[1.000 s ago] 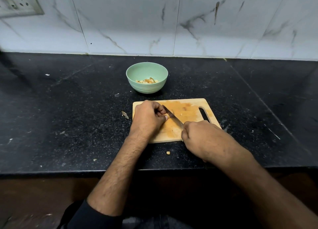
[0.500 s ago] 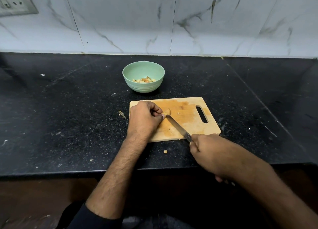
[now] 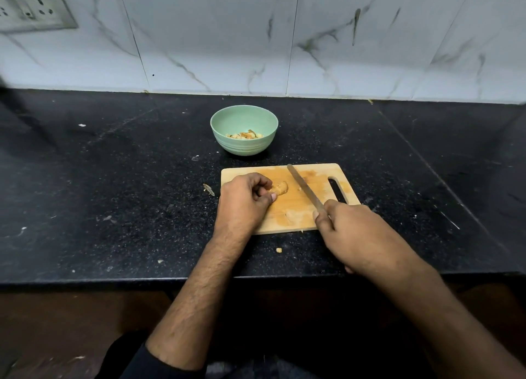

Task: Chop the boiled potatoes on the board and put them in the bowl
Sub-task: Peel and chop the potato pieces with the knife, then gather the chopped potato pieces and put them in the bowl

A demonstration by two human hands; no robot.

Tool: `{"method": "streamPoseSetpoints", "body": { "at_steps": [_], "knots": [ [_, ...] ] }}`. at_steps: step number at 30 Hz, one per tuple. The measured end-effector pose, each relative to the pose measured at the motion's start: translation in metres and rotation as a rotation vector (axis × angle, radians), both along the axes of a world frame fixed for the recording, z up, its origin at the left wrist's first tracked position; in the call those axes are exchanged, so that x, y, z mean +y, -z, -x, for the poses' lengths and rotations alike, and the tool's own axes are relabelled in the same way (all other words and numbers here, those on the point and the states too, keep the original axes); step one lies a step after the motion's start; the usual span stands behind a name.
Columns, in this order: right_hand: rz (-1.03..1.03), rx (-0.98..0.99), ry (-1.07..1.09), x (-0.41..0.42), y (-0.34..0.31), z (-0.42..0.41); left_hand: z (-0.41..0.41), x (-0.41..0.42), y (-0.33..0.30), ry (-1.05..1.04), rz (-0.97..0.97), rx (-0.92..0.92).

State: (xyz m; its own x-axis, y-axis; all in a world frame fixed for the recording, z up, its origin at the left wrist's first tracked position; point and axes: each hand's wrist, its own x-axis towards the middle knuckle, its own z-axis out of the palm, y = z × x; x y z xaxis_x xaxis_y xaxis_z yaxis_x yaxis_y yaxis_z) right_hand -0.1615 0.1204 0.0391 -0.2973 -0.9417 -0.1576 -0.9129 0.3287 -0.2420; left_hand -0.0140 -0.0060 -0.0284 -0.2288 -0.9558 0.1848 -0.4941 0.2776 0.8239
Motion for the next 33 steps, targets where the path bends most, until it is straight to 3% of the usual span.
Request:
{"method": "streamPoseSetpoints", "body": {
  "at_steps": [7,11,20,23,27,33],
  "knots": [
    [0.088,0.136,0.075,-0.004,0.009,0.012,0.002,0.000,0.001,0.013,0.043,-0.044],
    [0.165,0.174,0.058,-0.009,0.012,0.016,0.006,0.000,0.001,0.014,0.085,-0.128],
    [0.196,0.406,-0.033,-0.026,0.035,0.024,0.007,-0.001,0.006,-0.096,0.132,-0.135],
    [0.306,0.331,-0.061,-0.031,0.030,0.016,0.007,0.000,0.005,-0.082,0.156,-0.174],
    [0.398,0.003,-0.176,-0.054,0.026,-0.007,0.006,-0.001,0.007,-0.058,0.164,-0.155],
    [0.303,0.043,-0.257,-0.090,0.044,-0.014,0.001,-0.001,0.010,-0.120,0.140,-0.015]
  ]
}}
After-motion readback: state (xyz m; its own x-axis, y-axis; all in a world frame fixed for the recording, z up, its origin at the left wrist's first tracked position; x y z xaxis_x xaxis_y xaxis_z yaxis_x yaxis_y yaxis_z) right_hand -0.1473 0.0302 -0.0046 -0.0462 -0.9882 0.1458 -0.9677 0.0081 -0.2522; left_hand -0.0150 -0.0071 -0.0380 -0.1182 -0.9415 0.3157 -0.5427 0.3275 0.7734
